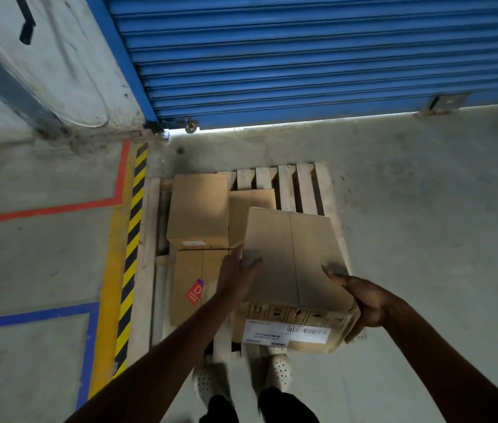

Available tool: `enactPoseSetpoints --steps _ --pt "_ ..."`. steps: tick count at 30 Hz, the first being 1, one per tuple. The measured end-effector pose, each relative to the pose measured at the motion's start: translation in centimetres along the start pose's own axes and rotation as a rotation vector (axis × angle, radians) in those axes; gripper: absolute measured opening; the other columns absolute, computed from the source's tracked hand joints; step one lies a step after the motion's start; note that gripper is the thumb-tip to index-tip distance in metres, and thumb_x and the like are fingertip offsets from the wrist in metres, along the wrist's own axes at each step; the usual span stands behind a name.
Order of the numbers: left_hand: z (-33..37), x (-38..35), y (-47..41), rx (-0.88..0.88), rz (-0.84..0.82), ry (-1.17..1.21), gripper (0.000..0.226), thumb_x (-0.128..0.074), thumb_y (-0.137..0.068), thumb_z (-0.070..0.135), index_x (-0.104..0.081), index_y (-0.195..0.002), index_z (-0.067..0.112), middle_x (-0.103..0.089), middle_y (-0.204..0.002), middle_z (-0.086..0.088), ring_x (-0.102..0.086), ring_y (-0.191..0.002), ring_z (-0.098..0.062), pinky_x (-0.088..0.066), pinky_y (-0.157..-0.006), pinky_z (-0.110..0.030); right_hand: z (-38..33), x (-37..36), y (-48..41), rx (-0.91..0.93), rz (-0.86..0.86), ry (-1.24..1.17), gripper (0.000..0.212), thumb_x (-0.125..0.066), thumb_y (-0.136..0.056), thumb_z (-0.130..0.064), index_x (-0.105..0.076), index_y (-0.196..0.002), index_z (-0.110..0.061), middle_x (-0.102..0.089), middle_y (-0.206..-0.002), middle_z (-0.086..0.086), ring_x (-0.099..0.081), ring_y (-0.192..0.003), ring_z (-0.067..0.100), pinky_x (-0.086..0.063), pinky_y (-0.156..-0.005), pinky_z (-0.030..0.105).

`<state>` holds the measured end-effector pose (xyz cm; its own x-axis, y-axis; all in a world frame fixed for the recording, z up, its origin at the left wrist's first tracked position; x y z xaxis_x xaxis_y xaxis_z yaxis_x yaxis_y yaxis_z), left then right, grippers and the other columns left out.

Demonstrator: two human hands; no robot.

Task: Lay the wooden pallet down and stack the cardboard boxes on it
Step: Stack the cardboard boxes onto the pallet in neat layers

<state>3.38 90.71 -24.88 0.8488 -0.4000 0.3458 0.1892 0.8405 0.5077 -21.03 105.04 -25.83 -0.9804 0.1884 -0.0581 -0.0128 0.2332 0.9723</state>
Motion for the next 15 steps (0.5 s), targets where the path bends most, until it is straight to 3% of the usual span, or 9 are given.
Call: enactPoseSetpoints --steps 4,6,9,11,13,15 --pt "-0.8 -0.1 -5.4 -0.036 0.044 0.049 0.057 -0.069 -0.088 0.040 -0.045 -0.137 0.022 -0.059 -0.115 0.008 -0.059 -0.094 -0.007 -0.052 -0.070 -0.024 -4.4 0.4 -5.2 0.061 0.100 -0.087 0.091 -0.069 -0.064 -0.071 -0.038 -0.140 -0.031 -0.046 -0.137 0.021 -0.047 -0.116 0.057 -0.036 -0.098 0.076" --pt "-1.5 -0.8 -8.4 -0.092 0.034 0.089 0.054 -0.073 -0.085 0.039 -0.045 -0.130 0.029 -0.062 -0.116 0.007 -0.064 -0.092 -0.006 -0.058 -0.068 -0.026 -7.2 -0.3 -7.6 0.174 0.115 -0.115 0.080 -0.066 -0.076 -0.068 -0.039 -0.145 -0.037 -0.048 -0.137 0.012 -0.050 -0.114 0.050 -0.045 -0.095 0.068" --pt "-2.5 -1.4 -14.0 -0.181 0.025 0.098 0.055 -0.076 -0.080 0.042 -0.047 -0.126 0.033 -0.063 -0.118 0.003 -0.066 -0.097 -0.009 -0.063 -0.074 -0.038 -10.9 -0.1 -12.7 0.226 0.208 -0.073 0.061 -0.065 -0.083 -0.061 -0.048 -0.135 -0.033 -0.057 -0.111 0.006 -0.054 -0.098 0.040 -0.048 -0.090 0.063" --pt "-3.7 -1.5 -17.6 -0.232 0.011 0.049 0.075 -0.078 -0.075 0.048 -0.041 -0.139 0.033 -0.057 -0.131 0.004 -0.061 -0.114 -0.011 -0.060 -0.087 -0.042 -12.9 -0.9 -16.3 0.222 0.198 -0.006 0.054 -0.065 -0.081 -0.064 -0.052 -0.126 -0.037 -0.056 -0.103 0.004 -0.056 -0.092 0.039 -0.051 -0.087 0.067" --pt "-5.5 -2.0 -20.7 -0.224 -0.034 -0.060 0.107 -0.082 -0.068 0.055 -0.021 -0.154 0.031 -0.035 -0.153 0.000 -0.043 -0.134 -0.017 -0.048 -0.102 -0.038 -15.0 -1.2 -20.0 0.240 0.217 0.008 0.064 -0.068 -0.079 -0.065 -0.052 -0.129 -0.030 -0.056 -0.110 0.009 -0.058 -0.096 0.041 -0.055 -0.083 0.063" --pt "-7.1 -2.5 -23.6 -0.211 -0.077 -0.210 0.129 -0.084 -0.059 0.062 -0.008 -0.158 0.029 -0.019 -0.158 0.000 -0.031 -0.140 -0.025 -0.040 -0.106 -0.037 -17.0 -1.0 -23.4 0.286 0.282 -0.007 0.070 -0.073 -0.077 -0.063 -0.051 -0.131 -0.025 -0.054 -0.113 0.011 -0.056 -0.098 0.039 -0.057 -0.083 0.057"
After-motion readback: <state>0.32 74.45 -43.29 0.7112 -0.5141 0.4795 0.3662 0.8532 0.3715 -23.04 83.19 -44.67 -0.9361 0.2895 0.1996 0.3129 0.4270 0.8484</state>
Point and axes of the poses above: each hand's wrist, its own y-axis away from the middle knuckle, its own x-axis out of the back of the hand, z = x × y, the point moved 8 cm from there along -y, towards the middle knuckle
